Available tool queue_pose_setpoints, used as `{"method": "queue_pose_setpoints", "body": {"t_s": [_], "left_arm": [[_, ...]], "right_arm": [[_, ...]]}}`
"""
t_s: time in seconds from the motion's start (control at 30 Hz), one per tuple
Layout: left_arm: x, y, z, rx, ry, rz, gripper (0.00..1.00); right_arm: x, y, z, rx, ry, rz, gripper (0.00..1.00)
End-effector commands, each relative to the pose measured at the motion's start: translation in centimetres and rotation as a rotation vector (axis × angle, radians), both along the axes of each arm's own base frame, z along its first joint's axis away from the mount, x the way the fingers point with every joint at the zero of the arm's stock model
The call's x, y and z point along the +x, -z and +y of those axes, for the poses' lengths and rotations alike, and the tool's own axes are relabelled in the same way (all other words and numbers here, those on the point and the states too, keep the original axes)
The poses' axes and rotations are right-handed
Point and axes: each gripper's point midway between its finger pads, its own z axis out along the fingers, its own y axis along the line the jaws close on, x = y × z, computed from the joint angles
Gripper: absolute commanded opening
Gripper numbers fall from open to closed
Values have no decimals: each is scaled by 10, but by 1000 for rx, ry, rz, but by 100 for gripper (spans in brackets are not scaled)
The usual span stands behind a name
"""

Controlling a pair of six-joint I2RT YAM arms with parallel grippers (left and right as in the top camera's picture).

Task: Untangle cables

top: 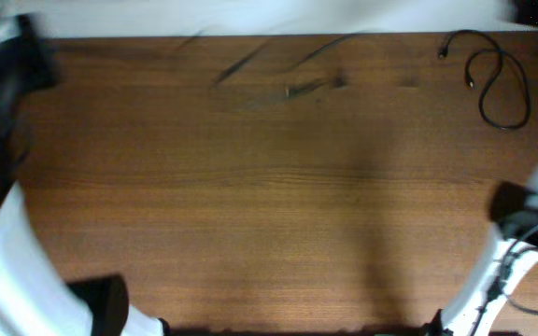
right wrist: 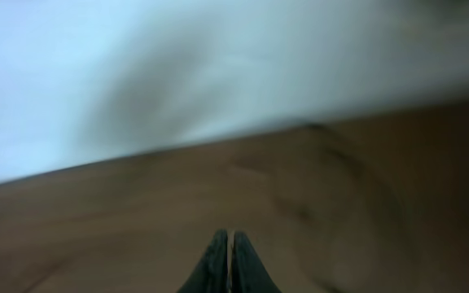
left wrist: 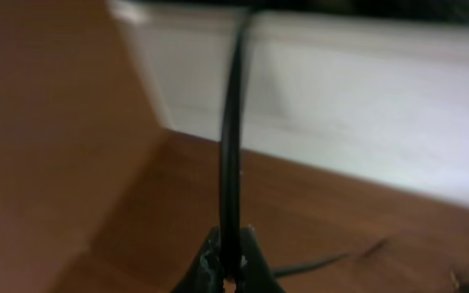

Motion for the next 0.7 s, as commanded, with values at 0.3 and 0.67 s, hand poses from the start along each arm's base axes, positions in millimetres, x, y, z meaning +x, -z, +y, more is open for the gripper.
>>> {"method": "queue_pose_setpoints", "body": {"t_s": [0.3, 0.67], "left_arm": [[-30, -23, -2, 3, 18, -83, 0], [22, 9, -44, -66, 219, 16, 0]], "right_arm": [[-18, 0, 8, -16, -92, 32, 4], [-5, 13, 256, -137, -711, 59, 72]]}}
